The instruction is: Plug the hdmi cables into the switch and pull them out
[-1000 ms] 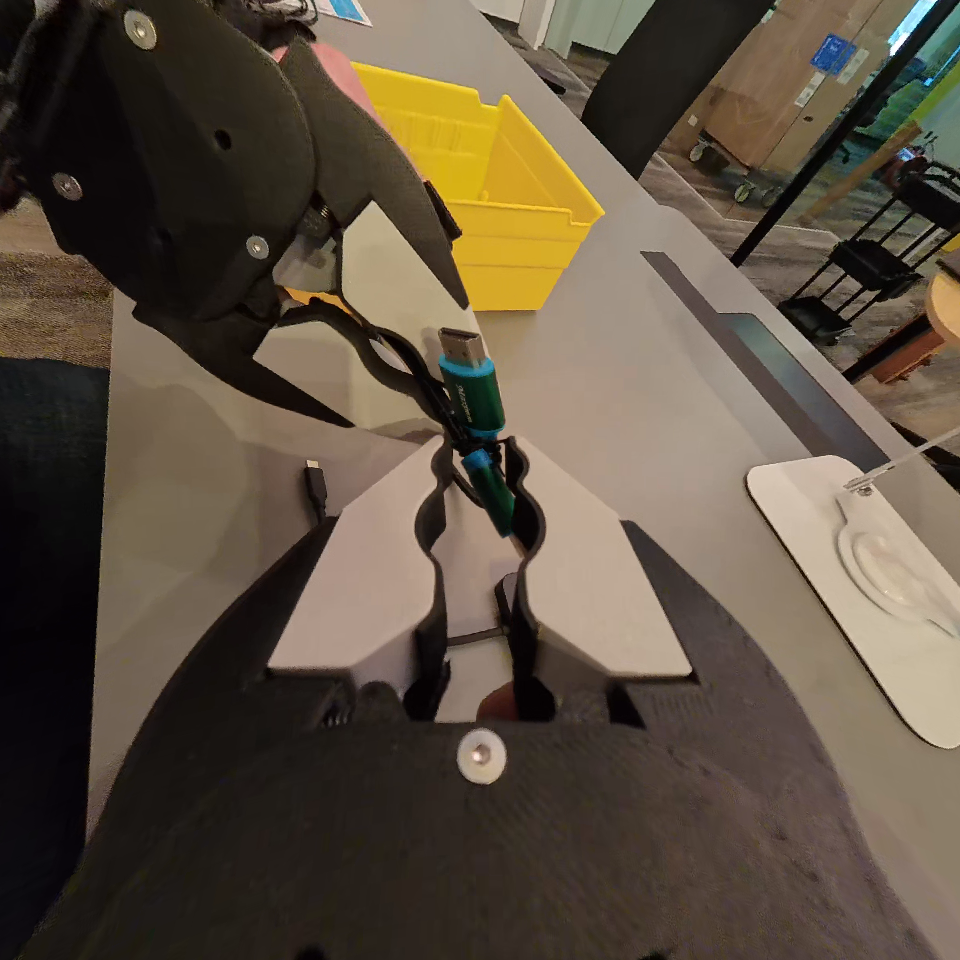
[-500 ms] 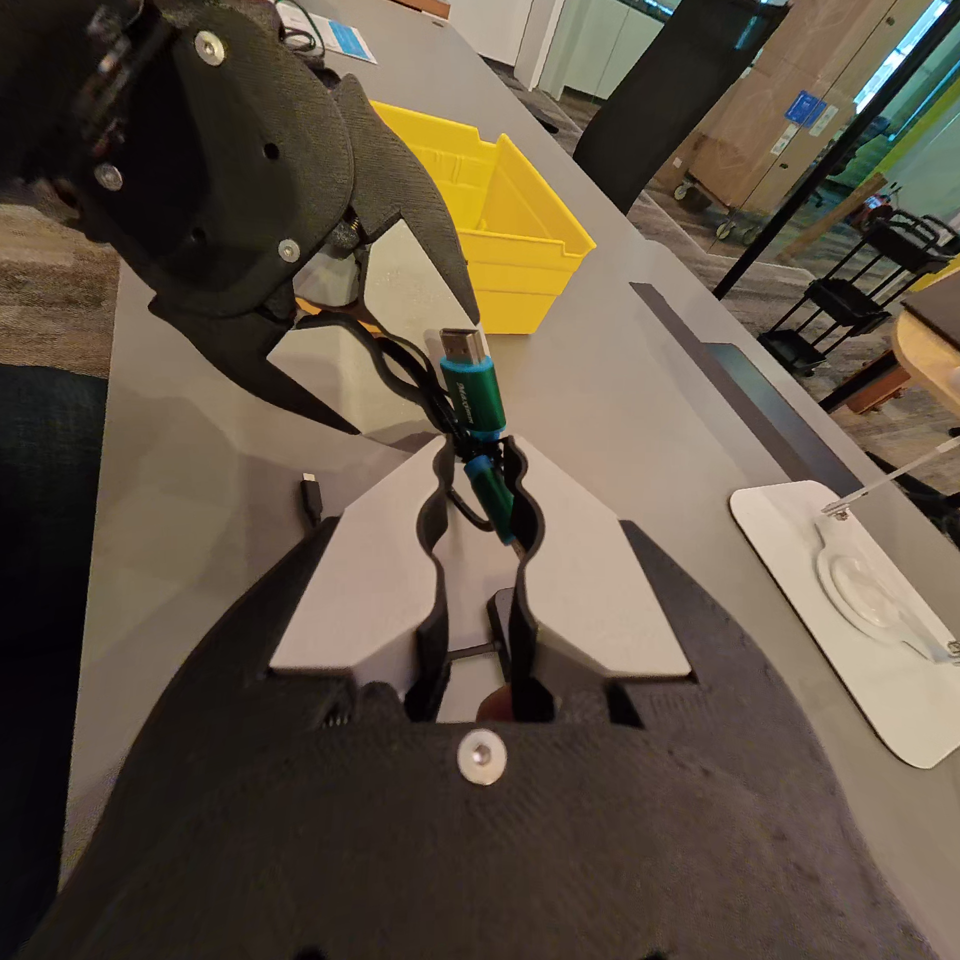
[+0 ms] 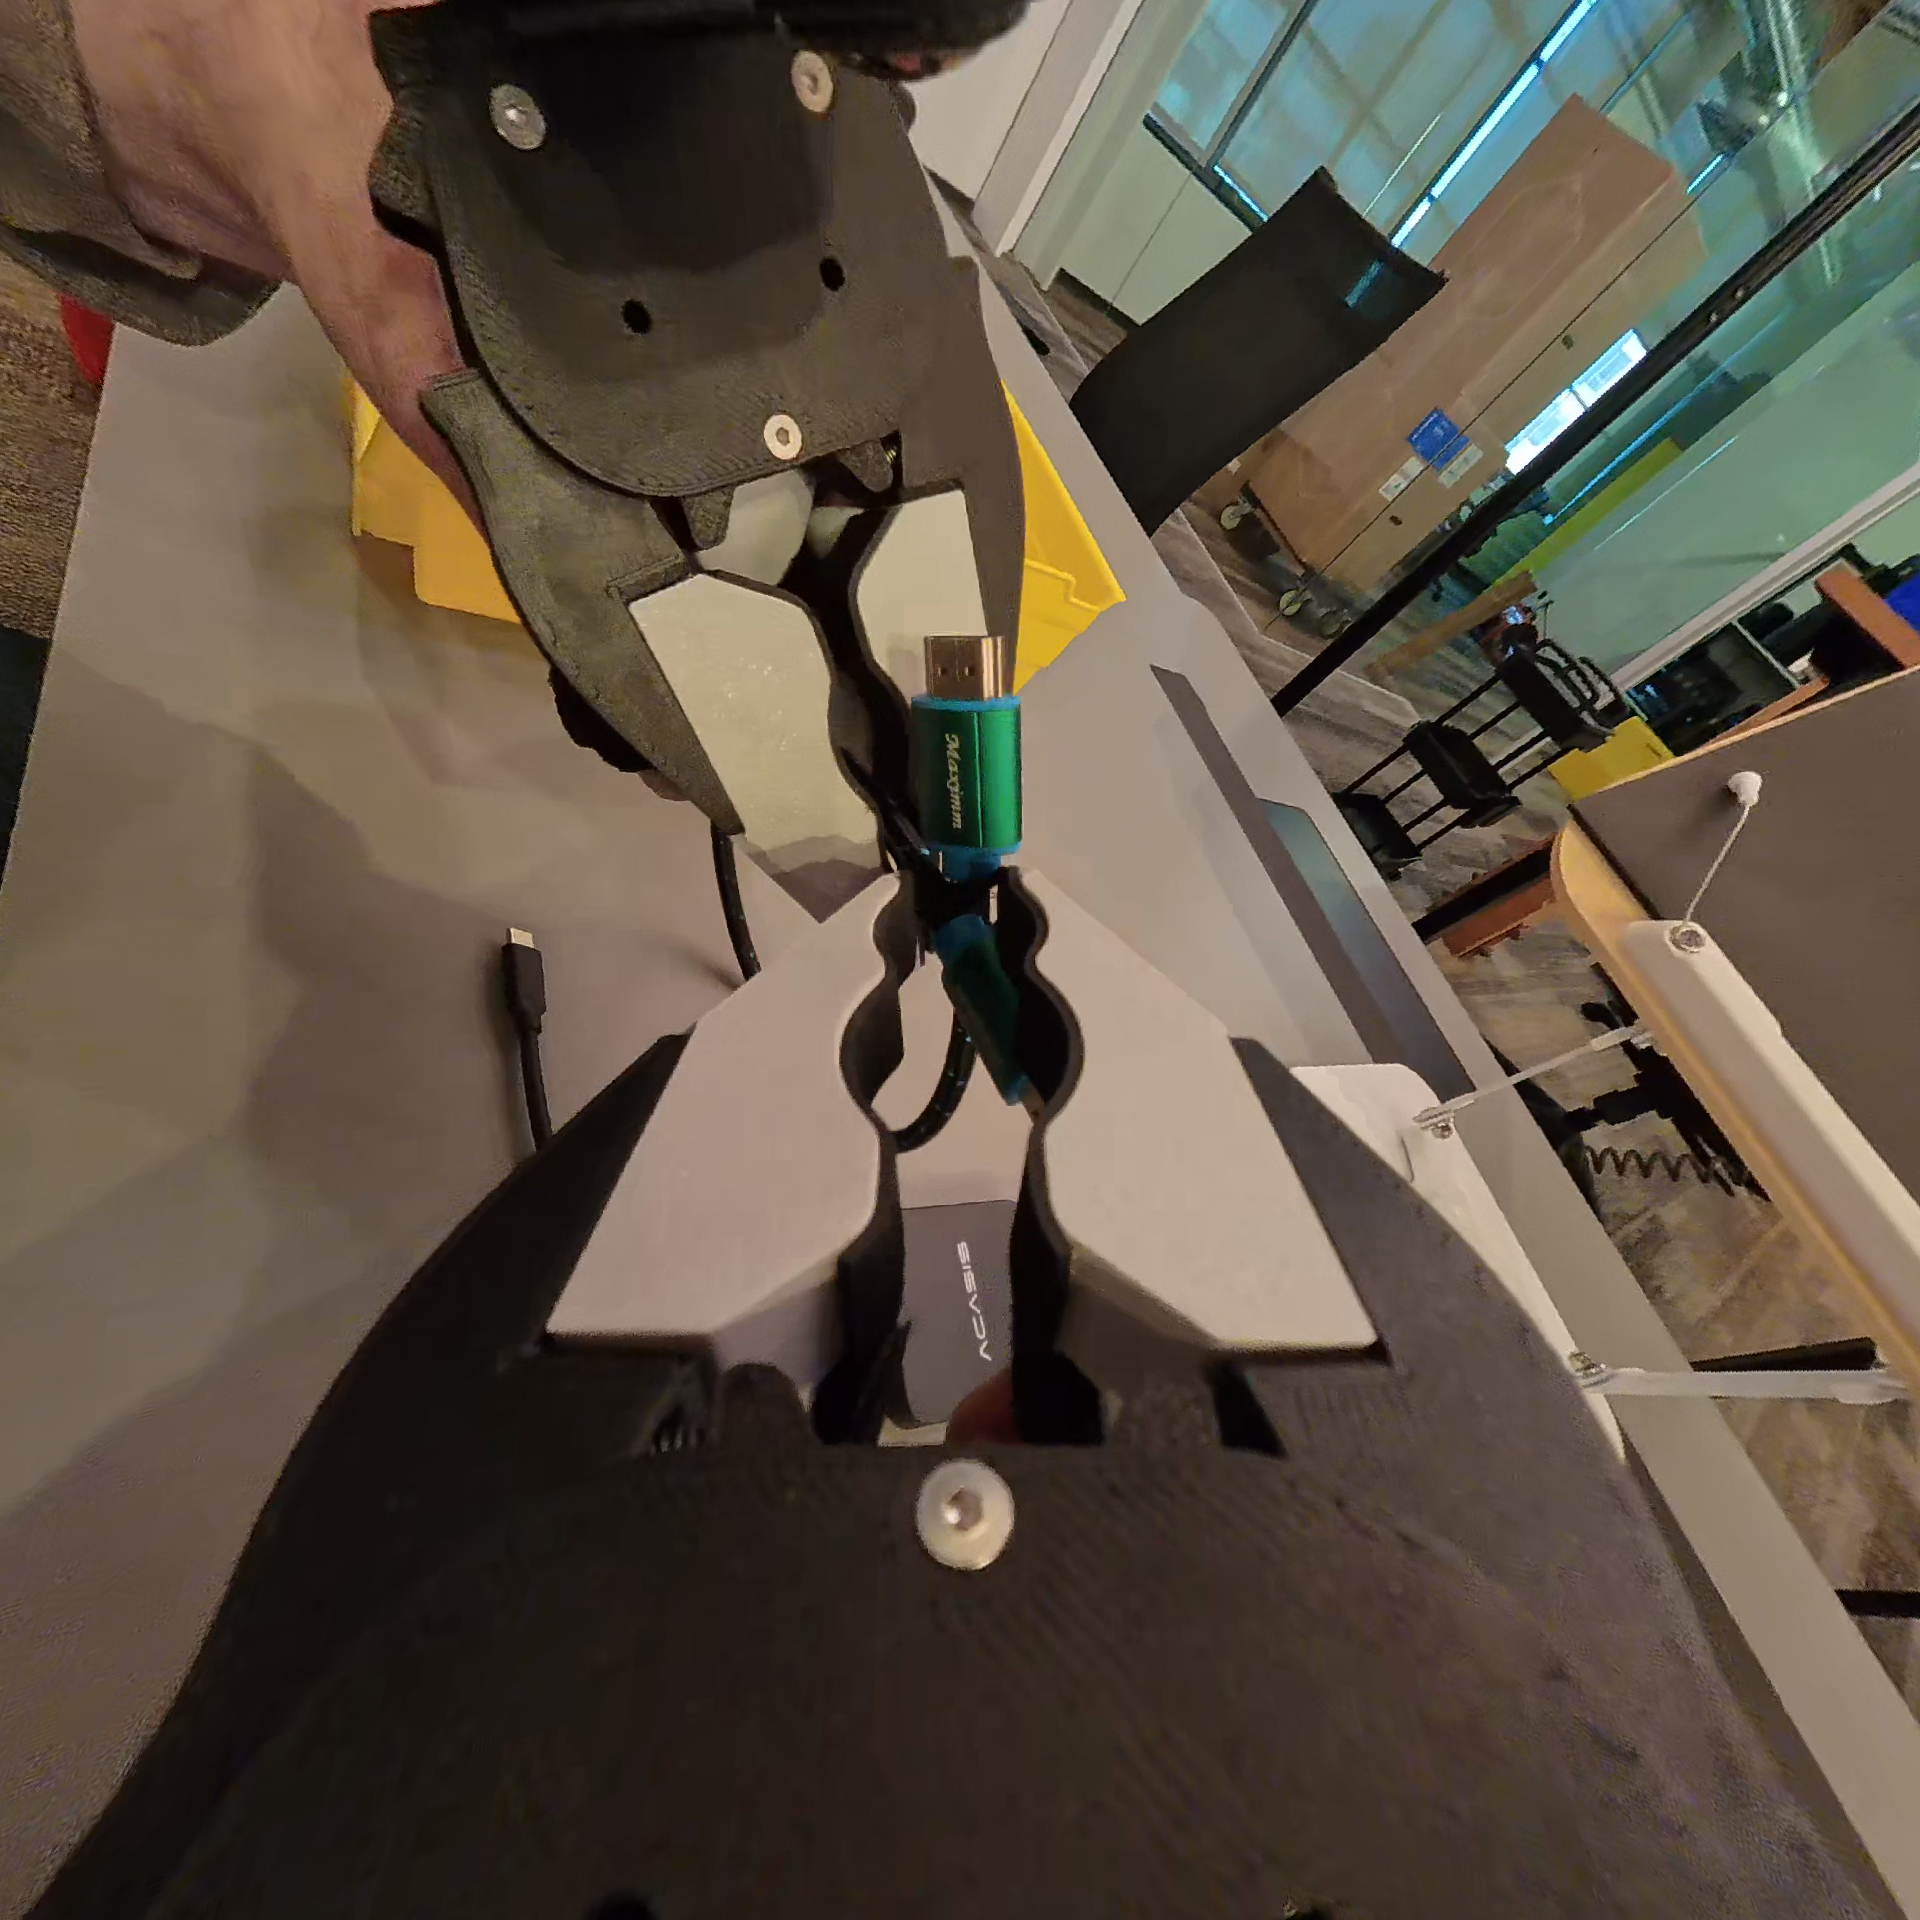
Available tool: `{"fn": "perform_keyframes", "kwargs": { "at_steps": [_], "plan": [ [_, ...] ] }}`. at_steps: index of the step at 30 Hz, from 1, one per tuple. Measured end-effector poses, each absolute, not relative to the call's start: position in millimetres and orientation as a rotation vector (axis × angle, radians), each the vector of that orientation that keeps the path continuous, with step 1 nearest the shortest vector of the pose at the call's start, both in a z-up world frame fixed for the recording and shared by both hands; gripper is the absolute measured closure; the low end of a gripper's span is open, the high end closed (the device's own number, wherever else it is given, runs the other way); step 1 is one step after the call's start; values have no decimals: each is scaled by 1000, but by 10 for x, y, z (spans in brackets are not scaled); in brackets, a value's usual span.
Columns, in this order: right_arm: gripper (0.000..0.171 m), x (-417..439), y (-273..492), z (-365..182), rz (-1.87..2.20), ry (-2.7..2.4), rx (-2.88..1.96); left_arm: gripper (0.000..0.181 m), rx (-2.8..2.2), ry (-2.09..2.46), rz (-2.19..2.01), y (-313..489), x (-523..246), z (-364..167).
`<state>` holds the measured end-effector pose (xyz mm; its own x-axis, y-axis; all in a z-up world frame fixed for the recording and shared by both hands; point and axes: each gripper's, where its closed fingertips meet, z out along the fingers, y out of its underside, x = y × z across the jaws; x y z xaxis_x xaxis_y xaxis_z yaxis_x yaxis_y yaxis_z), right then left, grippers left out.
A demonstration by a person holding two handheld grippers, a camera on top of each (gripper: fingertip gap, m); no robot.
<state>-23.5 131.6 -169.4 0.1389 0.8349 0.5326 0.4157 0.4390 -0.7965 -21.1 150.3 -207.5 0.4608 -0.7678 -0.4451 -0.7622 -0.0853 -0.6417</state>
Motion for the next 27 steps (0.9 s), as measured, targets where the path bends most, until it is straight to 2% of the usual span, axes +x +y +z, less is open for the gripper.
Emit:
{"fn": "perform_keyframes", "kwargs": {
  "at_steps": [3,27],
  "plan": [
    [166,-234,1310,-1635,455,-1459,-1160,179,-1849,1256,-32,1526,-212,-2077],
    [170,-202,1312,-1522,371,-1462,-1074,179,-1881,1137,-140,1572,-198,-1959]
  ]
}}
